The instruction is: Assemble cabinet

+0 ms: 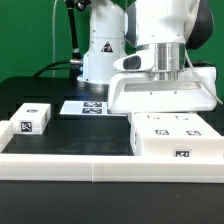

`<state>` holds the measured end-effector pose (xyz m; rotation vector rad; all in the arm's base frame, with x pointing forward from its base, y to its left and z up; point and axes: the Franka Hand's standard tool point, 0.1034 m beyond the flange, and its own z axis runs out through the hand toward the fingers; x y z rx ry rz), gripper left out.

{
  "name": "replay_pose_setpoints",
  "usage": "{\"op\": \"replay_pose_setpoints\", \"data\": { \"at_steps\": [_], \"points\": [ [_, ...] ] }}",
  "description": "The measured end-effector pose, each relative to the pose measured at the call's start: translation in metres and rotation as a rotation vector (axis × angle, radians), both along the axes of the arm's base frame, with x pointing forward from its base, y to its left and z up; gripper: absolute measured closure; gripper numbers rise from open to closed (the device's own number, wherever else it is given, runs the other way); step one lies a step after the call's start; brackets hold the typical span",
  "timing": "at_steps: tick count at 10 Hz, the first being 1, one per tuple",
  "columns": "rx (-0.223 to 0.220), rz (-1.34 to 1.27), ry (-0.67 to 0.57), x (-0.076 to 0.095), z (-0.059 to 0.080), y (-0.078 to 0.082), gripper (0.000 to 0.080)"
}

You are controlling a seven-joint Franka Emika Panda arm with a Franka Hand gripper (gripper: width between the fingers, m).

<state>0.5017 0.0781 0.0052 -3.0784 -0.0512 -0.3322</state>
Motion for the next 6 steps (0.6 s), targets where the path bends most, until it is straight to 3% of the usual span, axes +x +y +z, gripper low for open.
{"op": "replay_pose_setpoints", "data": {
  "at_steps": [1, 3, 4, 5, 6],
  "points": [
    [0.000, 0.001, 0.000, 0.0000, 0.0000, 0.0001, 0.0002],
    [-0.002, 0.009, 0.000, -0.0001, 0.0000, 0.0005, 0.0253],
    [-0.002, 0.012, -0.001, -0.0001, 0.0000, 0.0004, 0.0253],
    [-0.003, 0.014, -0.002, 0.0000, 0.0001, 0.0008, 0.0453],
    [-0.004, 0.018, -0.003, 0.0001, 0.0002, 0.0005, 0.0589]
  ]
}}
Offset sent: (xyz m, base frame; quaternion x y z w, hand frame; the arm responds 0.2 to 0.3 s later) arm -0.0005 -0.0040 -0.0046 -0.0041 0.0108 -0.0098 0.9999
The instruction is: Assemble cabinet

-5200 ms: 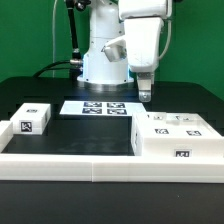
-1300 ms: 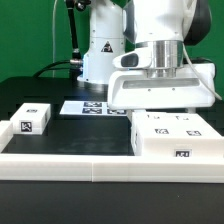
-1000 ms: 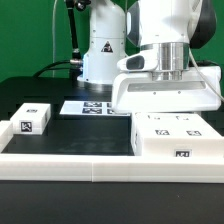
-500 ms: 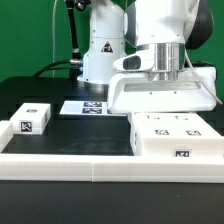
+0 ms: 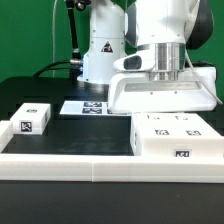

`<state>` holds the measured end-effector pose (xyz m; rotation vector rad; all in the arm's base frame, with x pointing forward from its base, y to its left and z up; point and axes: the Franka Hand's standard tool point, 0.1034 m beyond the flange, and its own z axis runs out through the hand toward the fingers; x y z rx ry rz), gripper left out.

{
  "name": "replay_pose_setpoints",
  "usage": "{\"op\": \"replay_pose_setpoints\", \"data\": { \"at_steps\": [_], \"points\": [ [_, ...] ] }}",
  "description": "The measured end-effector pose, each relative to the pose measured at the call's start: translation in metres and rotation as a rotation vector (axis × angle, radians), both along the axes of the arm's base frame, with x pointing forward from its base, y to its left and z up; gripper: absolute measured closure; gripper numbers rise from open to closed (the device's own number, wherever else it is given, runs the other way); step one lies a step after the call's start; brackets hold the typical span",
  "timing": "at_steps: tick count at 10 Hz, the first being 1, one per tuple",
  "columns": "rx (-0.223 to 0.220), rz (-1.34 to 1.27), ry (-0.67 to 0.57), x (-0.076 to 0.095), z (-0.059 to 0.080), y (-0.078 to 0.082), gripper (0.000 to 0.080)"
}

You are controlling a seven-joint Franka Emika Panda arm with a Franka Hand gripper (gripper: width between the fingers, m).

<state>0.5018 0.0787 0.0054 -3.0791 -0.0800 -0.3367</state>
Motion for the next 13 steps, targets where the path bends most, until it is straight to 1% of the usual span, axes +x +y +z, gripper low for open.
{"op": "replay_pose_setpoints", "data": {
  "at_steps": [1, 3, 4, 5, 7, 9, 12, 13],
  "points": [
    [-0.001, 0.003, 0.001, 0.000, 0.000, 0.000, 0.0589],
    [-0.001, 0.004, 0.001, 0.000, 0.000, 0.000, 0.0764],
    [-0.001, 0.004, 0.001, 0.000, 0.000, 0.000, 0.0764],
    [-0.001, 0.004, 0.001, 0.000, 0.000, 0.000, 0.0792],
    [-0.001, 0.007, 0.006, -0.001, 0.001, 0.001, 0.0797],
    [0.001, 0.016, 0.021, -0.001, 0.013, 0.003, 0.0795],
    [0.007, 0.025, 0.035, 0.002, 0.045, 0.005, 0.0795],
    [0.009, 0.027, 0.056, 0.003, 0.053, 0.004, 0.0795]
  ]
}}
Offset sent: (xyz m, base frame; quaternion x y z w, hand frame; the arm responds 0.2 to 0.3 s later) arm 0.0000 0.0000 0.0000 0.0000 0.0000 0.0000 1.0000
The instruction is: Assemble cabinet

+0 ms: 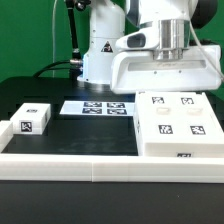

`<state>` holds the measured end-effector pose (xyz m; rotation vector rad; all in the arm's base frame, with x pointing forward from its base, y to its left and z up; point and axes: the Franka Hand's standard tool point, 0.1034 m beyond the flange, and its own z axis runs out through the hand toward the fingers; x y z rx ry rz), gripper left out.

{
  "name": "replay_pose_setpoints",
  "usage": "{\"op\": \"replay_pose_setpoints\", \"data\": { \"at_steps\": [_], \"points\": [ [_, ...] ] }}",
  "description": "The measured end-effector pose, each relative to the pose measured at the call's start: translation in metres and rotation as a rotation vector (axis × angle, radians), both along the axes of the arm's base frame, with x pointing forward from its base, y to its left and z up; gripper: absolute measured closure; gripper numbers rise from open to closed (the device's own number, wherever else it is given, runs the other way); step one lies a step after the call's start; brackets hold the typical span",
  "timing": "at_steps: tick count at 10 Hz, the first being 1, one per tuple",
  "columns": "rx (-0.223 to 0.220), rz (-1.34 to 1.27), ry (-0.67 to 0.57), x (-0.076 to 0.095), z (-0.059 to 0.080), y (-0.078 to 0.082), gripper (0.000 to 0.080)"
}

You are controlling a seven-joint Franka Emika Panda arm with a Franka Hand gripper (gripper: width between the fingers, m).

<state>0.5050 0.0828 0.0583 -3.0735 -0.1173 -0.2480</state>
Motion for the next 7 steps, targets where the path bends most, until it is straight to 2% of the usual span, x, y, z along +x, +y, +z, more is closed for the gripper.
{"op": "replay_pose_setpoints", "data": {
  "at_steps": [1, 6, 7],
  "points": [
    [0.002, 0.000, 0.014, 0.0019, 0.0063, 0.0001, 0.0795],
    [-0.001, 0.002, 0.029, -0.0027, -0.0022, -0.0010, 0.0795],
    [0.000, 0.002, 0.031, -0.0014, 0.0036, -0.0006, 0.0795]
  ]
}}
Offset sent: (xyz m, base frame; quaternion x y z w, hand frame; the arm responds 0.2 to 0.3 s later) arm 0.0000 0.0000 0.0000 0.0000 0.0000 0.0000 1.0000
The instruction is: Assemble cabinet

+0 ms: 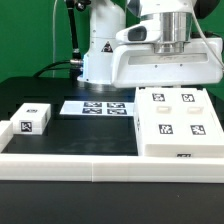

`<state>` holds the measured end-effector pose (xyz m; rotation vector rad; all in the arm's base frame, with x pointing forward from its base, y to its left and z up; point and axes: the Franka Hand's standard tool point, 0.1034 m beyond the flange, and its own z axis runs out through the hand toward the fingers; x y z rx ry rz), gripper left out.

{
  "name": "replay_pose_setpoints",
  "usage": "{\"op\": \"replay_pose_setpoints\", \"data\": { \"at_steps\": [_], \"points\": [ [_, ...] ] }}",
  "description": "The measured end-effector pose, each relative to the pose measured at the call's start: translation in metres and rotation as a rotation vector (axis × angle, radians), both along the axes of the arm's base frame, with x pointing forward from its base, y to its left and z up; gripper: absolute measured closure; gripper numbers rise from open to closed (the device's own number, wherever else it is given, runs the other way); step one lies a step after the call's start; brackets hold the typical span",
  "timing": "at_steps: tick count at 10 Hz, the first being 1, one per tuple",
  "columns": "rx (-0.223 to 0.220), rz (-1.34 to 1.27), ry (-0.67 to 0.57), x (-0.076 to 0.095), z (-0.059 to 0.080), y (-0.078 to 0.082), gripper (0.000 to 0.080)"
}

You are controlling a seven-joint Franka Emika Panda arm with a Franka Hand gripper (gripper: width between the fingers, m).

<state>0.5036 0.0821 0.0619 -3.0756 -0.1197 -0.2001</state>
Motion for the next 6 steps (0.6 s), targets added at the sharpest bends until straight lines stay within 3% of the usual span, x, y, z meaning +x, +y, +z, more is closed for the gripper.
{"op": "replay_pose_setpoints", "data": {
  "at_steps": [4, 6],
  "points": [
    [0.006, 0.000, 0.016, 0.003, 0.029, -0.001, 0.0795],
    [0.006, -0.001, 0.018, 0.003, 0.030, -0.001, 0.0795]
  ]
}}
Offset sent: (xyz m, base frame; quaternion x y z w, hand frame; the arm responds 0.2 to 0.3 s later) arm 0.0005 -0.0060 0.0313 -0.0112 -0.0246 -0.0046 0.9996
